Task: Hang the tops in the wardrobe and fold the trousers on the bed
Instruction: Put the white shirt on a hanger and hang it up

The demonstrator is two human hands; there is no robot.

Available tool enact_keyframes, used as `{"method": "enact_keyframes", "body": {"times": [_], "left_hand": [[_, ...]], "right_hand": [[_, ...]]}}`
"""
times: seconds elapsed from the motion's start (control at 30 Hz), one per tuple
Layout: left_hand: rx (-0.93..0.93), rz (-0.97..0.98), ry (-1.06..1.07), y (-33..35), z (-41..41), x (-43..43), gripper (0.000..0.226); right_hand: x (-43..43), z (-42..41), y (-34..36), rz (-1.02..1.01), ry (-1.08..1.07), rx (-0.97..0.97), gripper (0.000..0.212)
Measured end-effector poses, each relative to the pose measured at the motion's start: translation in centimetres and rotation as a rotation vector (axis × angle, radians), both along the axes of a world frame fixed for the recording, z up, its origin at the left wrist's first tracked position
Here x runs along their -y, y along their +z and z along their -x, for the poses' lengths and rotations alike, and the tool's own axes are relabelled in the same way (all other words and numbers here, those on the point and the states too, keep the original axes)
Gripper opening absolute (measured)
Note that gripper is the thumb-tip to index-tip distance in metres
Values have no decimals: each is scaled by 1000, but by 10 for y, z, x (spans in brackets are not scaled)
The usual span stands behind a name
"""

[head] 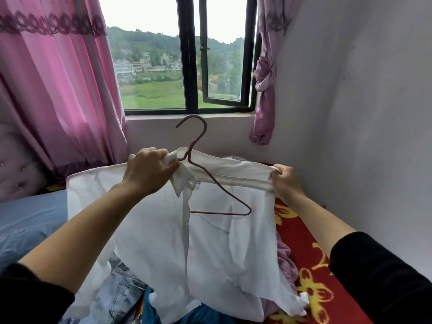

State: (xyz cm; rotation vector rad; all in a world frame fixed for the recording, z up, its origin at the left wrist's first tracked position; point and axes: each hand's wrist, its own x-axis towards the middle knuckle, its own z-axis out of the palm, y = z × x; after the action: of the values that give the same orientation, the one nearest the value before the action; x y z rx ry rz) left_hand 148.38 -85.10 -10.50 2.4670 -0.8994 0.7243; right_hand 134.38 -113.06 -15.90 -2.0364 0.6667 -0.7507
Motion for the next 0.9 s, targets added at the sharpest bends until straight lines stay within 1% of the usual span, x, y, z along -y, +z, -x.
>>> {"method": "enact_keyframes", "body": {"times": [0.07, 0.1, 0.13, 0.17, 0.2, 0.27, 0.3, 0.33, 0.37, 0.4, 0.47, 0.5, 0.53, 0.57, 0.6, 0.63, 0.67, 0.73, 0.8, 0.9], "left_hand": [[56, -14, 32, -2, 2, 0, 37], [79, -19, 50, -2, 3, 0, 37], [102, -15, 68, -3, 4, 0, 36], [122, 0, 88, -4, 4, -1, 36], [138, 15, 107, -5, 5, 0, 37], [115, 31, 141, -8, 6, 2, 37], [83, 47, 146, -8, 7, 4, 38], [34, 81, 138, -8, 8, 6, 38], [-19, 132, 118, -6, 10, 6, 38], [-65, 195, 92, -3, 11, 5, 38], [-155, 340, 24, 8, 14, -2, 36], [-196, 403, -4, 14, 17, -7, 36], [-230, 454, -32, 22, 20, -13, 37], [-270, 495, -62, 28, 22, -18, 39], [-318, 533, -94, 35, 24, -22, 39], [-373, 568, -123, 40, 25, -26, 39], [-417, 594, -147, 46, 26, -28, 39], [-441, 650, -156, 56, 26, -33, 38], [-380, 685, -93, 68, 29, -43, 32], [-224, 727, -66, 80, 32, -69, 31]], "right_hand": [[-4, 1, 7, 78, -43, 42, 22], [-8, 1, 12, 109, -65, 59, 22], [-12, -1, 16, 82, -77, 66, 23], [-19, -3, 20, -4, -59, 97, 26], [-29, -4, 27, -160, -2, 142, 30], [-53, -2, 43, -507, 212, 207, 36], [-68, 0, 52, -602, 362, 209, 33], [-77, 0, 59, -584, 492, 180, 29], [-84, 0, 64, -493, 584, 140, 26], [-88, 0, 67, -367, 625, 108, 28], [-89, -3, 66, -101, 625, 47, 47], [-88, -6, 63, 43, 575, 9, 56], [-86, -8, 60, 201, 478, -28, 61], [-84, -11, 56, 350, 363, -51, 57], [-83, -15, 55, 457, 272, -46, 48], [-84, -20, 55, 521, 222, -36, 35], [-88, -25, 57, 551, 194, -21, 29], [-102, -34, 69, 527, 162, 35, 34], [-114, -41, 88, 544, 110, 107, 35], [-122, -46, 116, 667, 39, 110, 36]]}}
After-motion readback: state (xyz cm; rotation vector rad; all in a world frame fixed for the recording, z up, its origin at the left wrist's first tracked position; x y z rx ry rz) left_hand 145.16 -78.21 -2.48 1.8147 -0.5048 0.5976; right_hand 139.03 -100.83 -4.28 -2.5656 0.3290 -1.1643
